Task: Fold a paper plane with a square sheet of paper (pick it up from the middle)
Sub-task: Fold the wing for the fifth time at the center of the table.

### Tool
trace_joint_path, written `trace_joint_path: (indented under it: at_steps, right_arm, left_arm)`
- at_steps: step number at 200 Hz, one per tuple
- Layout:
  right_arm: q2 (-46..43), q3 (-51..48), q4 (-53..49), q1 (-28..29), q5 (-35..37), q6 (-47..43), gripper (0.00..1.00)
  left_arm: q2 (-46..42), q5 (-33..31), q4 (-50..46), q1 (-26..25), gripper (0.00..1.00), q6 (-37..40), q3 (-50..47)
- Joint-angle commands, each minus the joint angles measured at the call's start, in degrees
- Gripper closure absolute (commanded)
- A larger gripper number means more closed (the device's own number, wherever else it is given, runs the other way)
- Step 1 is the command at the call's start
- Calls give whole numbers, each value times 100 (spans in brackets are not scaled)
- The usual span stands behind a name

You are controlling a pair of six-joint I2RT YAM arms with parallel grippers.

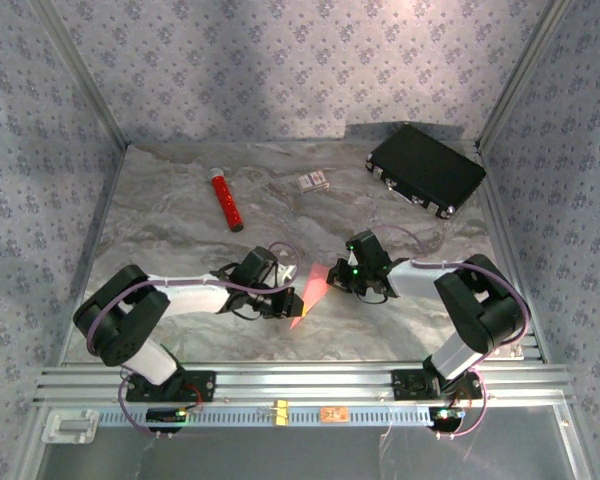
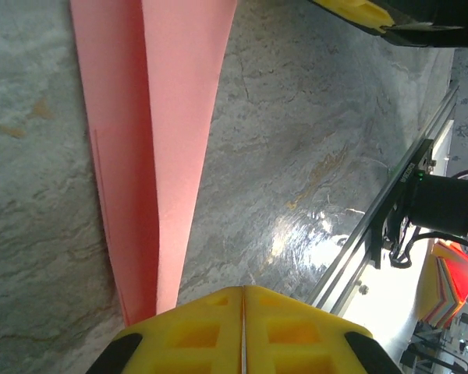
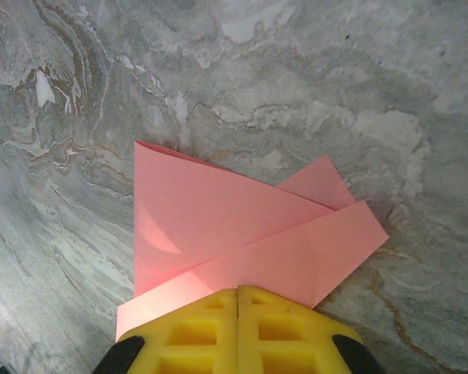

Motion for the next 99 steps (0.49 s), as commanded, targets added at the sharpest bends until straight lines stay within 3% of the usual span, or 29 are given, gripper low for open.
trace_joint_path:
  at_steps: [1, 99]
  right_arm:
    - [212, -46, -621, 17, 365, -130, 98]
    - [61, 90, -431, -34, 120, -274, 95]
  left_arm:
    - [119, 108, 88, -42, 93, 32, 127]
    - [728, -245, 166, -65, 100, -8, -500]
